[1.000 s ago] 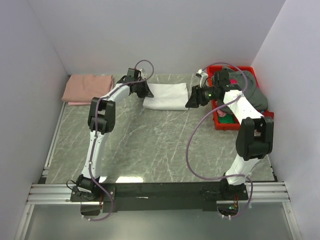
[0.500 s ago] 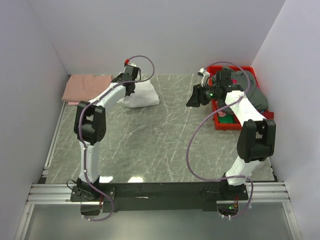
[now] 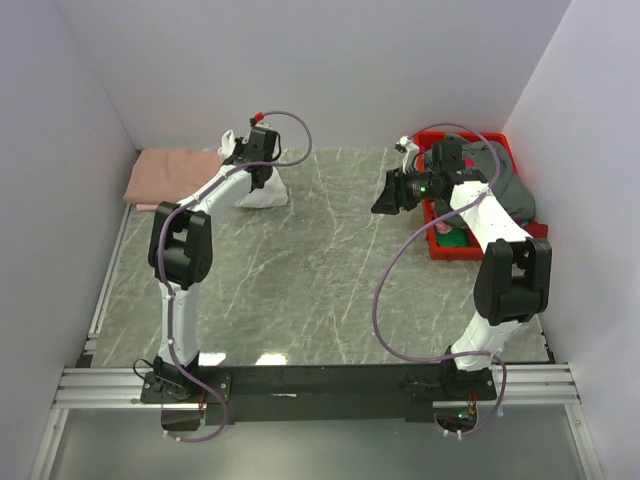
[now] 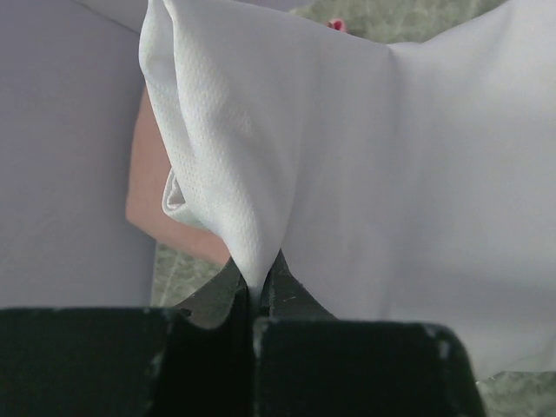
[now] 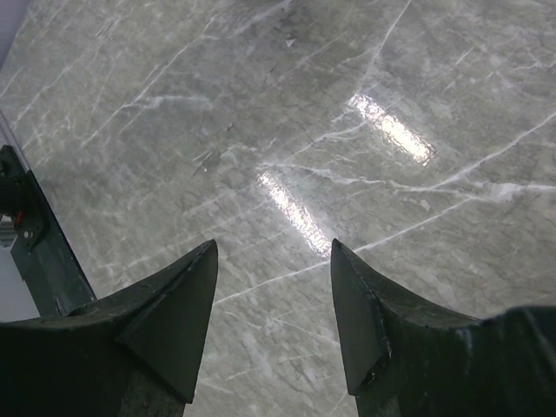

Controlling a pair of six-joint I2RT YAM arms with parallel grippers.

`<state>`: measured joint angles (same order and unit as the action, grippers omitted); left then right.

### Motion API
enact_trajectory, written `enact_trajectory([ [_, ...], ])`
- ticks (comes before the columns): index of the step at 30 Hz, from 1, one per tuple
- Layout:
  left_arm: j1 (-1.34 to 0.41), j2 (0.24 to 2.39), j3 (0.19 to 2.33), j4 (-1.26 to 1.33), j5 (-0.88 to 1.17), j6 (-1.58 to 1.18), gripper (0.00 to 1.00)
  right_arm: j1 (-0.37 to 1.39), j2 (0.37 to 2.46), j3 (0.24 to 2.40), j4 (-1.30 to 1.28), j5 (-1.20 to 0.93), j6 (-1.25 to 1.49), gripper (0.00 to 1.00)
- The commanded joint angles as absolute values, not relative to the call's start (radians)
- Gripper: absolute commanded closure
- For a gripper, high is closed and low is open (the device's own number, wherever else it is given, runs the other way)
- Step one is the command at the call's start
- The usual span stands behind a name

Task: Fold and stack the t-shirts
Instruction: Neatly place the folded tshirt to the corner

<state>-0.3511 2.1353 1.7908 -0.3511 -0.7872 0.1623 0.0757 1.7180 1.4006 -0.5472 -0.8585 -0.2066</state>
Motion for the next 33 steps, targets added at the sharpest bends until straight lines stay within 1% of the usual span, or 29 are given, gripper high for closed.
enact_trajectory([
  [1,-0.354,2.14,1.841,-0.275,-0.876,0.255,1.0,0.069,1.69,1.402,-0.54,-0.888,-0.212,0.38],
  [15,-0.339,2.132,1.878,-0.186,-0.949,0.414,1.0,0.074,1.71,1.402,-0.545,-0.91,-0.213,0.38],
  [28,-0.302,2.086,1.848,-0.127,-0.879,0.535,1.0,0.083,1.715,1.402,-0.548,-0.911,-0.213,0.38],
  [33,-0.301,2.062,1.816,-0.063,-0.88,0.617,1.0,0.084,1.726,1.402,-0.548,-0.913,-0.215,0.38],
])
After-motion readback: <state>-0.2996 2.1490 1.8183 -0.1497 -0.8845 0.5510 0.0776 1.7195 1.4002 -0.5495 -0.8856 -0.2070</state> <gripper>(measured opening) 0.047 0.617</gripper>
